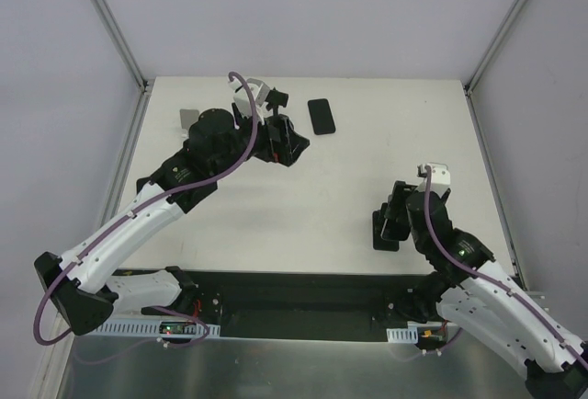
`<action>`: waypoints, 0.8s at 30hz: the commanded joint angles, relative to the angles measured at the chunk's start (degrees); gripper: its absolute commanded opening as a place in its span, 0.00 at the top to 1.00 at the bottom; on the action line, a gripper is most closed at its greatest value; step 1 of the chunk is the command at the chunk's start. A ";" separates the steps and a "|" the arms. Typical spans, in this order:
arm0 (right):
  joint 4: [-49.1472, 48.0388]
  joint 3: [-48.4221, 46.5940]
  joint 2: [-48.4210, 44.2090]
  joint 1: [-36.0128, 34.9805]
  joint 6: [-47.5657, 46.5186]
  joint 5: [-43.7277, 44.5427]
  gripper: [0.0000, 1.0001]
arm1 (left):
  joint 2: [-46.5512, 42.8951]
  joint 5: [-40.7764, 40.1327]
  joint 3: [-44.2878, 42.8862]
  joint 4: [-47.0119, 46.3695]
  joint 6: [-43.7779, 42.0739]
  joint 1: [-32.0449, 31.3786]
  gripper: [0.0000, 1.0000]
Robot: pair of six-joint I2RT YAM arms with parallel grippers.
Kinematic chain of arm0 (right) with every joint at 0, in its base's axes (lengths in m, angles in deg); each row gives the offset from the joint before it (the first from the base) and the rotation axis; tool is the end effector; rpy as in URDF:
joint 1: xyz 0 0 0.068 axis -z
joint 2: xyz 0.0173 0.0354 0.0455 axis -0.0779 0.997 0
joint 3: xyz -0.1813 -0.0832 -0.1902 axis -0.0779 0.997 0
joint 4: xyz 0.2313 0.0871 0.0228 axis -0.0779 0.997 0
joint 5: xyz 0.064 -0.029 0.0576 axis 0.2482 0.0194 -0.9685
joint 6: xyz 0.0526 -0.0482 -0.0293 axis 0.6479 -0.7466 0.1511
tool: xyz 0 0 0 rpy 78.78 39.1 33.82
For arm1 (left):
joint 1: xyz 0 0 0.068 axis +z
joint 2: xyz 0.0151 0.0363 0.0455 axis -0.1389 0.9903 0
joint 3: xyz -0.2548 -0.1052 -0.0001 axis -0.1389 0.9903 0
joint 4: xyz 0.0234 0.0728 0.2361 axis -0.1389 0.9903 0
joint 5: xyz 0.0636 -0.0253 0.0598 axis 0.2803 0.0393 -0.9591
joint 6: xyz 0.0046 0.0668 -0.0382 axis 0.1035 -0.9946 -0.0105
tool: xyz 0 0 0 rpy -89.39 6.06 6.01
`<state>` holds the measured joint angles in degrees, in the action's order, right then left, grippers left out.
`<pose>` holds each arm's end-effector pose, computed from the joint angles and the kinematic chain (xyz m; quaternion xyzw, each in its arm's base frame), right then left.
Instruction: Place the phone on the phone stand
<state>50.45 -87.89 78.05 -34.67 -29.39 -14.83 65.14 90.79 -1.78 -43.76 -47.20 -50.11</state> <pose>0.1324 0.0560 0.2648 -0.0404 0.8202 -0.0452 0.5688 0.2001 -0.1855 0.4241 0.1546 0.7096 -0.3720 0.5781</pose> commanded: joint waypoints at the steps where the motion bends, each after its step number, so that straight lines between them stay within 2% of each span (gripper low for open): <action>1: -11.29 1.61 -0.26 0.29 -3.98 -2.99 1.00 | -2.71 -0.81 3.14 -4.03 -6.07 0.47 0.01; 10: -16.74 4.60 -0.25 0.20 -7.93 -3.17 1.00 | -4.74 -0.98 7.82 -5.80 -6.78 0.56 0.01; 24: -15.43 1.97 1.23 -1.47 -11.27 -0.37 1.00 | -5.80 -0.72 8.52 -5.97 -6.08 0.56 0.01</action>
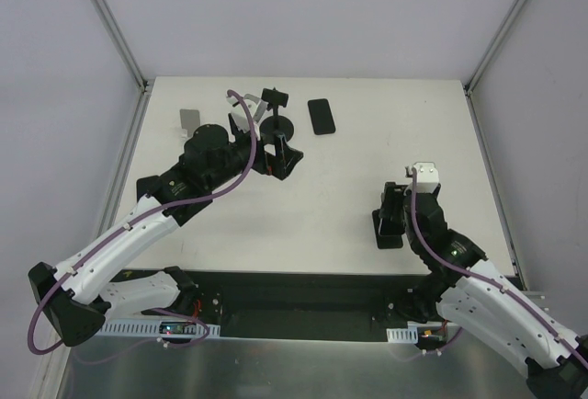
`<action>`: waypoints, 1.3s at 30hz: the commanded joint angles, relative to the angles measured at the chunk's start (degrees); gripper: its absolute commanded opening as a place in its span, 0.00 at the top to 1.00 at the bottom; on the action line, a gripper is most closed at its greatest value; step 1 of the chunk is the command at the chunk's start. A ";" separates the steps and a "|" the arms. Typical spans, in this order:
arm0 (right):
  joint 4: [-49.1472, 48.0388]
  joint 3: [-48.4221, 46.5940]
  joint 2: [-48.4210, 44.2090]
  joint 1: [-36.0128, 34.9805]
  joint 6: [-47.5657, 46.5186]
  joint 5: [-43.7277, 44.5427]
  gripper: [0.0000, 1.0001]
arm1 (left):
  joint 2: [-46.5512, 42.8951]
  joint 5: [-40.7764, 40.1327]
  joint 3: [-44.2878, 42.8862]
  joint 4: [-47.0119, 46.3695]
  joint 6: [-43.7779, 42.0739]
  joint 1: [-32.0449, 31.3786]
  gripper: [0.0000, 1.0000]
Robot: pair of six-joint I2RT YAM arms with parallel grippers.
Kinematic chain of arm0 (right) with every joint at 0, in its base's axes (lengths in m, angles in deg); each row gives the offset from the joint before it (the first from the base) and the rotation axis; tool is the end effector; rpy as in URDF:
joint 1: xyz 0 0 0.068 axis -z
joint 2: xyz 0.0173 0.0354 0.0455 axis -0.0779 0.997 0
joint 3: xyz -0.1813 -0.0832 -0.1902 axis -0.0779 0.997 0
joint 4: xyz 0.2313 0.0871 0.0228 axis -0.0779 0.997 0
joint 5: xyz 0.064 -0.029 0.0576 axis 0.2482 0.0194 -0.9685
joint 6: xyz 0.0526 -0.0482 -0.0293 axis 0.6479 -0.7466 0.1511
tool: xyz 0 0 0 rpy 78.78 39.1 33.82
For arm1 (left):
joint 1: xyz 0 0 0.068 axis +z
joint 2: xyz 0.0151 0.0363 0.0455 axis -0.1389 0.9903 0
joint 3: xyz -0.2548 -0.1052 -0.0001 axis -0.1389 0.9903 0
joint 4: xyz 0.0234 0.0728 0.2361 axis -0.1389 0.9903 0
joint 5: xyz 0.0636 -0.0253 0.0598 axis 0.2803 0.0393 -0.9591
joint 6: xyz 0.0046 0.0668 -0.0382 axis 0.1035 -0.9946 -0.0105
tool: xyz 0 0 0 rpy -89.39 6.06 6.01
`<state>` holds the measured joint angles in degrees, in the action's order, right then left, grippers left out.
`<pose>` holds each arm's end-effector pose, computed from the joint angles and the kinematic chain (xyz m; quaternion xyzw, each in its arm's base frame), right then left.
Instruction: Place the phone on the phone stand
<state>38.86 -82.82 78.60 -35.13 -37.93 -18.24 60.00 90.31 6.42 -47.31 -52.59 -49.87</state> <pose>0.1406 0.0683 0.2553 -0.1002 0.7954 -0.0386 0.5966 0.1883 -0.1726 0.4020 0.1829 0.6998 -0.3419 0.5999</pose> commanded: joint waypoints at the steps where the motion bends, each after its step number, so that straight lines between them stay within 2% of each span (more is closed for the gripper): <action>1: -3.75 -3.19 0.78 -1.27 -2.99 3.22 1.00 | -0.57 -0.15 0.41 -2.43 -0.51 0.32 0.01; 23: -13.24 3.13 -2.74 -5.49 -7.74 9.01 0.99 | 1.71 0.82 0.85 -2.96 -0.06 0.32 0.01; 32: -15.09 7.18 -4.32 -7.07 -6.86 12.19 1.00 | 2.42 0.82 0.94 -3.05 -0.15 0.32 0.01; 39: -13.70 8.15 -3.00 -7.25 -1.95 13.85 0.99 | 2.59 1.08 0.94 -2.96 -0.24 0.32 0.01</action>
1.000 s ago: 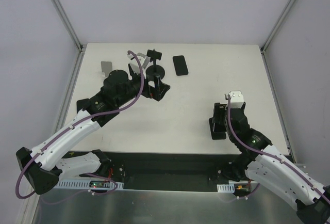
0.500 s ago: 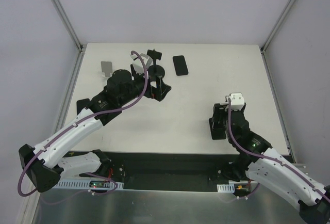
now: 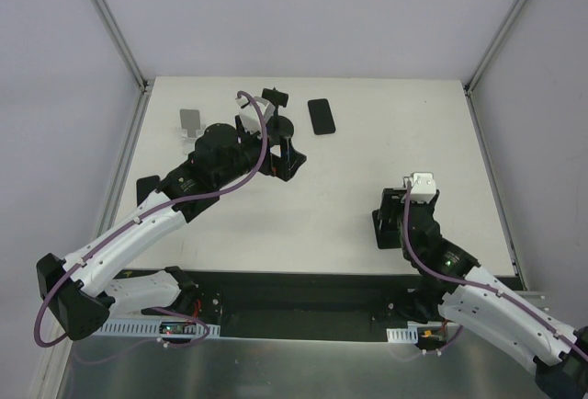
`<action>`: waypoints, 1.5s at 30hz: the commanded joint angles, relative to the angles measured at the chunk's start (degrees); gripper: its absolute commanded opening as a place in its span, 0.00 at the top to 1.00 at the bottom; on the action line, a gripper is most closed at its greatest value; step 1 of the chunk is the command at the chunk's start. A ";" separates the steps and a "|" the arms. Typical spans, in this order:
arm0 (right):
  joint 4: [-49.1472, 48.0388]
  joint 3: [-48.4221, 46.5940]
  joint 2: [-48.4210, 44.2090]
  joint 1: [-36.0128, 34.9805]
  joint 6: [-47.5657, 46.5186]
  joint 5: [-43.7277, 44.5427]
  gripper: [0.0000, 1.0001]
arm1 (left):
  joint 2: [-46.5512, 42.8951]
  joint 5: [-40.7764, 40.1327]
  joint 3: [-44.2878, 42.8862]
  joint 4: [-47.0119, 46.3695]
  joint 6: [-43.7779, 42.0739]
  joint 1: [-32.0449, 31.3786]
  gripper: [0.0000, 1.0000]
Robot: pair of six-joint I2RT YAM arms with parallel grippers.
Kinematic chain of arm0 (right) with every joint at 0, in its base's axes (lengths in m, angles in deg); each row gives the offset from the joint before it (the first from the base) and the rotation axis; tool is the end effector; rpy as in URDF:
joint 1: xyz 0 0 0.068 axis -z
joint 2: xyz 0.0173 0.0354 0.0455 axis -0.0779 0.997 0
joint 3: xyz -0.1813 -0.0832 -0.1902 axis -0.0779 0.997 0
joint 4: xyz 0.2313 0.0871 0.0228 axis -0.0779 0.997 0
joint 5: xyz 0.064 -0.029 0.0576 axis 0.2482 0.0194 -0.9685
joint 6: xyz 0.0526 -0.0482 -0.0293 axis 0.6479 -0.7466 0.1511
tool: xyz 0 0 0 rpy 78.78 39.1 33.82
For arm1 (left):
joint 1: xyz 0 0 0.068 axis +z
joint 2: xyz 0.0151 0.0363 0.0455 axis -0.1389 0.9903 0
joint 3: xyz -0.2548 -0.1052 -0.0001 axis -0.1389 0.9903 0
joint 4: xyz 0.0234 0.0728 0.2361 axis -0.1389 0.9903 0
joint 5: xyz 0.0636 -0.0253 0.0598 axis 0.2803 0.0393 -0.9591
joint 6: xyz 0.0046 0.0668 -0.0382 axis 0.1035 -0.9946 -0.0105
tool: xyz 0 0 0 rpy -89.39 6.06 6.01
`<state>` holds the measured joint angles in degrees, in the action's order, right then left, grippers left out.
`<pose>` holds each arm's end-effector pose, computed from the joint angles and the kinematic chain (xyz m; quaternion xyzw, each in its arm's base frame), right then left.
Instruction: Place the phone on the phone stand
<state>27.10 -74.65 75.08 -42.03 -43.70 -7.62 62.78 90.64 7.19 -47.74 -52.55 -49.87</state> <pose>0.1319 0.0716 0.2391 -0.0992 0.7552 -0.0763 0.6434 0.1987 -0.1825 0.3863 0.1885 0.7175 -0.3349 0.5810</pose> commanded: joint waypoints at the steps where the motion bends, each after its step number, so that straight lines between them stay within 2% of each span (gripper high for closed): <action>1: -0.71 -0.29 1.13 -0.43 6.44 4.46 0.99 | -0.18 0.49 0.18 -2.69 -0.28 0.32 0.01; 10: 9.14 -4.16 7.98 -2.27 18.67 8.59 0.98 | -0.36 1.19 0.09 -2.61 -0.11 0.32 0.01; 17: 13.62 -9.25 16.24 -5.53 21.50 12.90 0.91 | -0.54 1.10 0.09 -2.61 -0.02 0.32 0.01; 18: 13.98 -9.78 16.86 -5.97 21.32 13.34 0.85 | -0.71 1.19 0.09 -2.52 -0.02 0.32 0.01; 22: 14.69 -9.88 16.52 -6.32 20.53 13.87 0.73 | -0.98 1.37 0.09 -2.61 -0.02 0.32 0.01; 23: 14.77 -9.70 16.17 -6.32 20.44 13.70 0.60 | -1.06 1.45 0.09 -2.61 -0.02 0.32 0.01; 25: 14.77 -9.44 14.68 -6.32 20.18 13.08 0.48 | -1.24 1.72 0.00 -2.52 0.07 0.32 0.01; 26: 14.95 -9.26 14.23 -6.41 20.18 12.82 0.33 | -1.15 1.72 0.00 -2.61 0.16 0.32 0.01; 28: 14.95 -9.17 12.83 -6.32 19.92 11.68 0.18 | -1.15 1.72 0.00 -2.52 0.16 0.32 0.01; 29: 14.78 -9.43 12.39 -6.41 18.96 11.24 0.05 | -1.15 1.72 0.00 -2.61 0.16 0.32 0.01; 30: 15.12 -9.78 11.69 -6.32 18.77 10.71 0.01 | -1.06 1.80 0.00 -2.52 0.16 0.32 0.01; 31: 15.56 -10.22 11.42 -6.32 18.60 9.84 0.03 | -0.98 1.54 0.00 -2.61 0.16 0.32 0.01; 40: 24.26 -19.35 7.20 -6.23 17.28 5.09 0.03 | -0.18 -2.41 0.26 -2.52 -0.72 1.89 0.01; 44: 29.00 -22.61 5.71 -6.23 16.66 2.89 0.03 | 2.18 0.30 -0.35 -2.35 2.78 7.42 0.01; 45: 29.45 -22.97 5.18 -6.32 16.31 2.19 0.03 | 3.06 1.88 -1.31 -2.17 3.84 11.00 0.01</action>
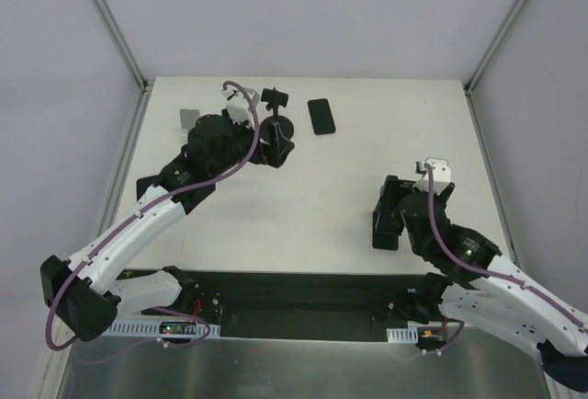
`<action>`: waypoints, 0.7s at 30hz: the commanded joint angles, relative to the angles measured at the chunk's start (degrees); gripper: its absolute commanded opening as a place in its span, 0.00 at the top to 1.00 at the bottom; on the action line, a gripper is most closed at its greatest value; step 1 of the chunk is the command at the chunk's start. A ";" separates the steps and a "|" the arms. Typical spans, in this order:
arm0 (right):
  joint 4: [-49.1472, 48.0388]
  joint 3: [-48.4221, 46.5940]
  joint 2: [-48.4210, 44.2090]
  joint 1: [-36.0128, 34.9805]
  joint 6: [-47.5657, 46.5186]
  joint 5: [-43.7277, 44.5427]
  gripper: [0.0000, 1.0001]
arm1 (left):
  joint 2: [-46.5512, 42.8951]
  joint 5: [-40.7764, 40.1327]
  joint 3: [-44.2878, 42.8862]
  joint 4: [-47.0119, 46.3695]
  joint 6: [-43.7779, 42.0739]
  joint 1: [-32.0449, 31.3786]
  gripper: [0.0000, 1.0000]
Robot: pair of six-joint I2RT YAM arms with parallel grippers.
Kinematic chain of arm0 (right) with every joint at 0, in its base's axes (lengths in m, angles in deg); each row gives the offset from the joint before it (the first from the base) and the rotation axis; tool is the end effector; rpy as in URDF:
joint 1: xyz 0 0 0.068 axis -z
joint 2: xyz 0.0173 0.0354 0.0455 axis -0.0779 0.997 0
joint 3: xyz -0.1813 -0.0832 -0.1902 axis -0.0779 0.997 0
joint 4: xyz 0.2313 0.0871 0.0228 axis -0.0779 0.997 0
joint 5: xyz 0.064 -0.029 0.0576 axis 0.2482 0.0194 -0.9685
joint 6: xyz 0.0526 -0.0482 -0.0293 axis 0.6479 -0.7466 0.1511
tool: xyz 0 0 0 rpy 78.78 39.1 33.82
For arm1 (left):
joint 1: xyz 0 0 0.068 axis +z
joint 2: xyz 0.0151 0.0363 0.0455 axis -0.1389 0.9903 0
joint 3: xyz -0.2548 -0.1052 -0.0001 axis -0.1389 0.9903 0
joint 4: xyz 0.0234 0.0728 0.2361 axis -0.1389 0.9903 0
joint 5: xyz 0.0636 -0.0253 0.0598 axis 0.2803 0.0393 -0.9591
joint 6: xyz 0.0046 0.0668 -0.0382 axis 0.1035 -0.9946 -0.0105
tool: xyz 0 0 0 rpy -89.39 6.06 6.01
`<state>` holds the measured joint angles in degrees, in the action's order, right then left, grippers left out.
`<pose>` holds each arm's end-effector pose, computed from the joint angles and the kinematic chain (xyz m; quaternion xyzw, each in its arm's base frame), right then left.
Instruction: Place the phone on the phone stand
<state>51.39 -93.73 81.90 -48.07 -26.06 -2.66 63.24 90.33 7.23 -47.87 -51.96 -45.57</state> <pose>0.1239 0.0791 0.2936 -0.0473 0.7965 -0.0381 0.6016 0.2138 -0.1681 0.3844 0.1563 0.7274 -0.3131 0.5903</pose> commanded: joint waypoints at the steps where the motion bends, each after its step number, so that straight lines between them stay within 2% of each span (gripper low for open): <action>1: 5.52 -4.15 -1.73 -0.29 -2.02 -4.43 0.03 | 3.65 5.85 -2.23 -1.78 4.30 8.39 0.01; 5: 6.05 -5.64 -2.52 -0.29 -2.91 -9.36 0.03 | 12.95 15.45 -10.22 1.47 11.15 15.86 0.02; 7: 5.96 -5.73 -2.69 -0.29 -2.91 -11.55 0.03 | 15.69 18.01 -12.34 1.30 13.53 19.47 0.07; 8: 5.87 -5.47 -3.04 -0.29 -2.74 -12.09 0.03 | 18.05 18.54 -14.09 1.30 13.89 20.43 0.13; 11: 5.52 -4.94 -4.45 -0.20 -2.91 -12.89 0.03 | 23.23 18.20 -17.52 1.56 13.19 24.39 0.23; 12: 5.26 -4.42 -4.89 -0.29 -3.08 -12.97 0.03 | 24.83 18.46 -18.67 1.48 12.41 25.01 0.29; 15: 4.64 -3.98 -6.47 -0.29 -3.96 -13.06 0.03 | 31.16 19.16 -23.94 1.56 3.54 25.45 0.36; 19: 5.08 -3.54 -8.49 -0.20 -4.93 -13.15 0.03 | 37.14 21.18 -28.25 1.13 -5.59 25.72 0.38; 21: 5.43 -3.27 -9.81 -0.29 -5.19 -13.24 0.03 | 40.39 22.06 -31.32 1.21 -6.23 25.98 0.38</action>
<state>56.79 -97.27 74.03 -48.09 -29.30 -15.23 99.70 108.41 -18.26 -45.91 -50.28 -19.60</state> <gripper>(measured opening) 0.968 0.620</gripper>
